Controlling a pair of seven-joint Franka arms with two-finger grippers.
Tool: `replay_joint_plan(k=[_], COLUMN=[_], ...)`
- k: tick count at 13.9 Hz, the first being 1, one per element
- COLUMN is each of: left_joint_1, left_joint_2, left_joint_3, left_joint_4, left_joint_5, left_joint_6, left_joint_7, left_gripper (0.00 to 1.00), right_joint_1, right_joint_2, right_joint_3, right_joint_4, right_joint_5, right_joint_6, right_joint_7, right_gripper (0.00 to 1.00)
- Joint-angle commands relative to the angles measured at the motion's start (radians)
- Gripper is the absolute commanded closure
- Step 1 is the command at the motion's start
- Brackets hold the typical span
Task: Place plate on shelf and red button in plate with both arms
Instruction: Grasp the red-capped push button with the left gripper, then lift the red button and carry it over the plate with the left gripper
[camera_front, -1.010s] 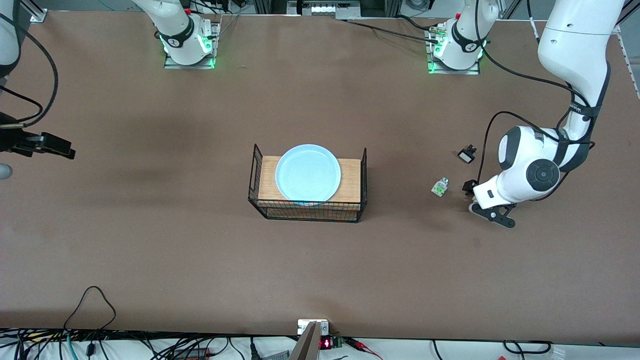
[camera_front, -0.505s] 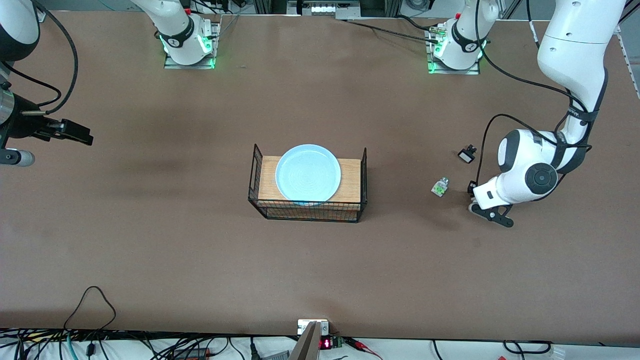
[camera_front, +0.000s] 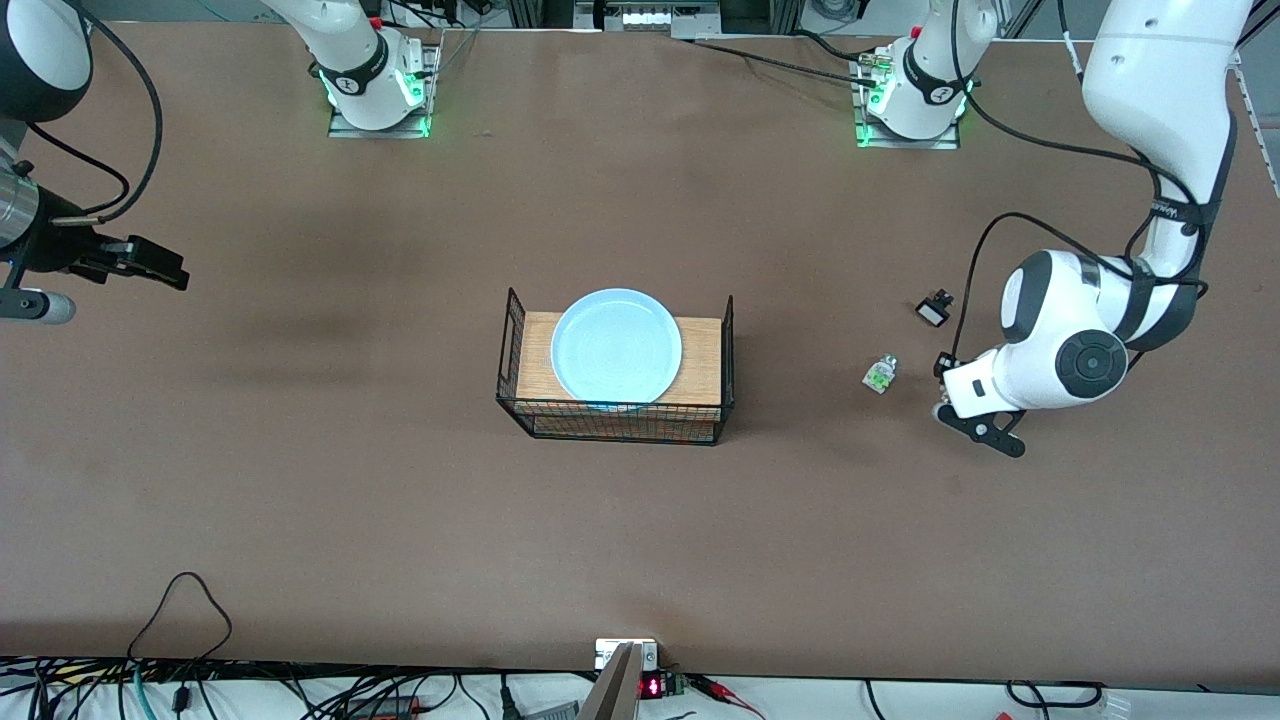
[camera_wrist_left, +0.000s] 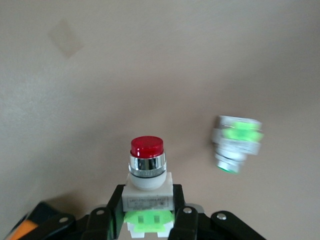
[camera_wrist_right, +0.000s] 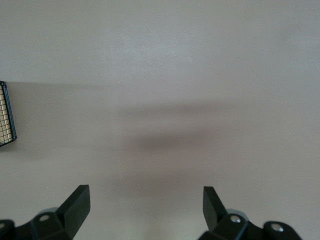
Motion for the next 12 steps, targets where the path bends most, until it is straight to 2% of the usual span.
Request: replay_joint_plan(k=[1, 4, 6, 9, 12], left_joint_1=[-0.008, -0.011, -0.027, -0.128, -0.321], left_joint_2=[-0.018, -0.018, -0.013, -0.015, 0.058], left_joint_3=[-0.042, -0.149, -0.202, -0.223, -0.213], left_joint_4=[0.167, 0.342, 0.431, 0.52, 0.655], left_joint_5=[0.004, -0.013, -0.117, -0.162, -0.153], left_joint_6=[-0.225, -0.383, -0.445, -0.459, -0.448], left_joint_7=[-0.001, -0.024, -0.114, -0.277, -0.563], left_gripper=[0.95, 0.94, 0.95, 0.95, 0.95], right_joint_1=[0.001, 0.001, -0.001, 0.004, 0.004], right_joint_2=[-0.026, -0.024, -0.018, -0.023, -0.026], right_joint_3=[0.002, 0.001, 0.001, 0.004, 0.004], right_joint_4=[-0.025, -0.017, 0.001, 0.003, 0.003], right_joint_5=[0.001, 0.009, 0.011, 0.003, 0.0], right_joint_6=[0.004, 0.013, 0.013, 0.007, 0.013], right_joint_7=[-0.017, -0.017, -0.017, -0.034, -0.051], right_gripper=[0.0, 0.0, 0.0, 0.0, 0.0])
